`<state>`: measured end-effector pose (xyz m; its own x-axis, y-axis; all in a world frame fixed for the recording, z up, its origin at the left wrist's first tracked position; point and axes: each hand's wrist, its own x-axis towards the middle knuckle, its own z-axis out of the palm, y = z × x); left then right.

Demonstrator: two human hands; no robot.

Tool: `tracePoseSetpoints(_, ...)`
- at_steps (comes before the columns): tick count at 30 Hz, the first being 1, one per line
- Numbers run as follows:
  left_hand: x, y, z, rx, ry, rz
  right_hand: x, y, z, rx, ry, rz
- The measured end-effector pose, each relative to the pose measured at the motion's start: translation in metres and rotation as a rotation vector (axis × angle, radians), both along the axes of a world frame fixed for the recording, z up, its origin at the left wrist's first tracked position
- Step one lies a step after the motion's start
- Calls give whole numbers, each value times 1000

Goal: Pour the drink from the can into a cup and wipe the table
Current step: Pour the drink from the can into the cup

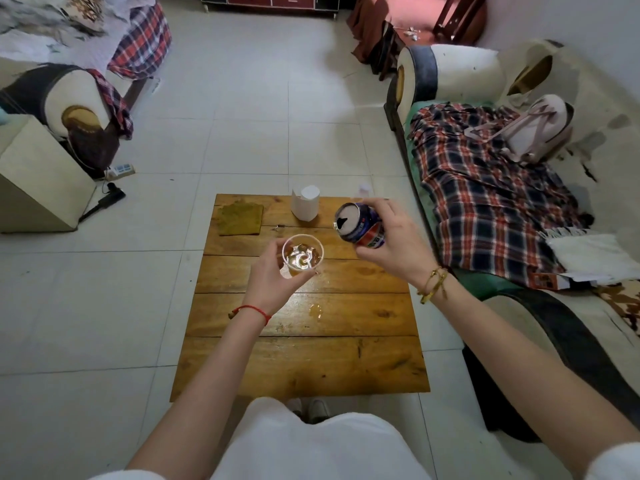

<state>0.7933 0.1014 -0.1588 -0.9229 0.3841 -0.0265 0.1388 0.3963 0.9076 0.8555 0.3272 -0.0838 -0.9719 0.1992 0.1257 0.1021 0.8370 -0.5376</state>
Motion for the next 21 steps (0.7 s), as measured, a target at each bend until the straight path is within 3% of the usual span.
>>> tracePoseSetpoints(7,-7,-13,-33,-45,-24,75,14,8,-68,-353,19,-222)
tracePoseSetpoints(21,-8,-6,-177,-87,-263,140,33,7,-243,-595,-172,-398)
